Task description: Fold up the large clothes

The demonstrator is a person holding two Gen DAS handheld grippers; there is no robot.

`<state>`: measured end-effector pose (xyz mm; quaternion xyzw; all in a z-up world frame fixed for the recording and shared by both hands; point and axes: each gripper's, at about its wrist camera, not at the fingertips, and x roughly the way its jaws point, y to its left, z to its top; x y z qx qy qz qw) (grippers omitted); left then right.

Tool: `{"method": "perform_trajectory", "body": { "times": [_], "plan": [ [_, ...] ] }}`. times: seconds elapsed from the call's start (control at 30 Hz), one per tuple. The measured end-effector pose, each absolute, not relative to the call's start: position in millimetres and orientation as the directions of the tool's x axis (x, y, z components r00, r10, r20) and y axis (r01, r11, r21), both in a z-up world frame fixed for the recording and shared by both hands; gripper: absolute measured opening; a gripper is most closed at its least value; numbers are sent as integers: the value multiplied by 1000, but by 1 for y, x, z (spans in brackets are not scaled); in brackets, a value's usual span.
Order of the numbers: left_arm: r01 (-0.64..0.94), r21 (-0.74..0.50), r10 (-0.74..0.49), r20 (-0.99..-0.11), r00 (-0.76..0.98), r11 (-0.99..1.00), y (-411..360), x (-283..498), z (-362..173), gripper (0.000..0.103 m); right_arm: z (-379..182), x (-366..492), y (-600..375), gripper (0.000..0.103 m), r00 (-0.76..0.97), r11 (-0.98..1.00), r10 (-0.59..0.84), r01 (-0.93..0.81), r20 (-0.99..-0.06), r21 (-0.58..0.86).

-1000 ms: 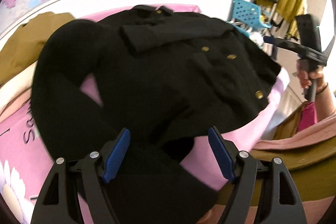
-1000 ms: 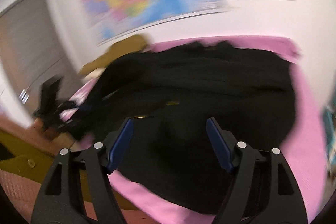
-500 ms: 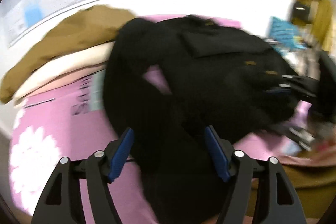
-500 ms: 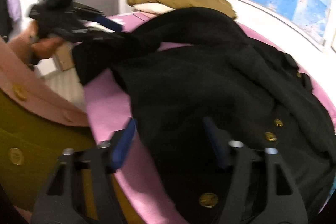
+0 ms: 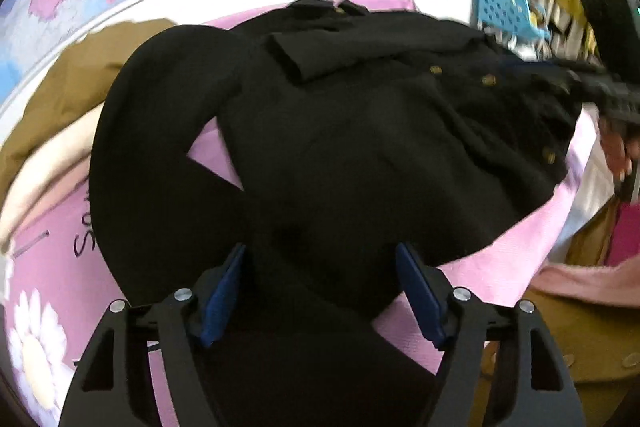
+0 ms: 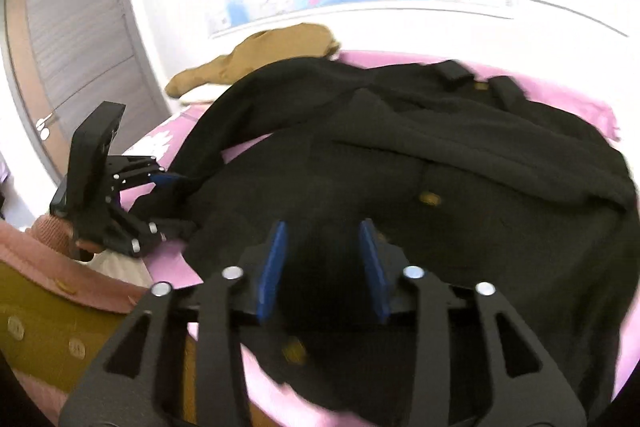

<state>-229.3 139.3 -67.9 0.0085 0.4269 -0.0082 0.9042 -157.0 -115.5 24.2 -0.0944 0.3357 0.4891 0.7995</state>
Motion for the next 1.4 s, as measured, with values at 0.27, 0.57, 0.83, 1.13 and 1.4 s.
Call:
{"method": "perform_trajectory", "body": {
  "times": [0.27,0.57,0.83,1.13,1.4],
  "plan": [
    [-14,-23,-9,-778,629,1000,151,-231,-68,77,13,-123,-279,71,592,861,474,-468,-652,201],
    [-71,-177,-96,-782,616,982,173,-238,-71,96,-23,-92,-308,78,479,785,605,-490,-636,379],
    [-39,-61,-25,-798,603,997,145,-226,-76,80,-27,-85,-308,11,422,737,671,-471,-609,485],
    [-95,-194,-87,-756,649,976,167,-247,-33,13,44,-127,-359,6,542,668,737,-487,-404,563],
    [-78,-173,-81,-754,652,982,173,-254,-32,36,-5,-106,-359,21,515,811,584,-346,-627,471]
  ]
}}
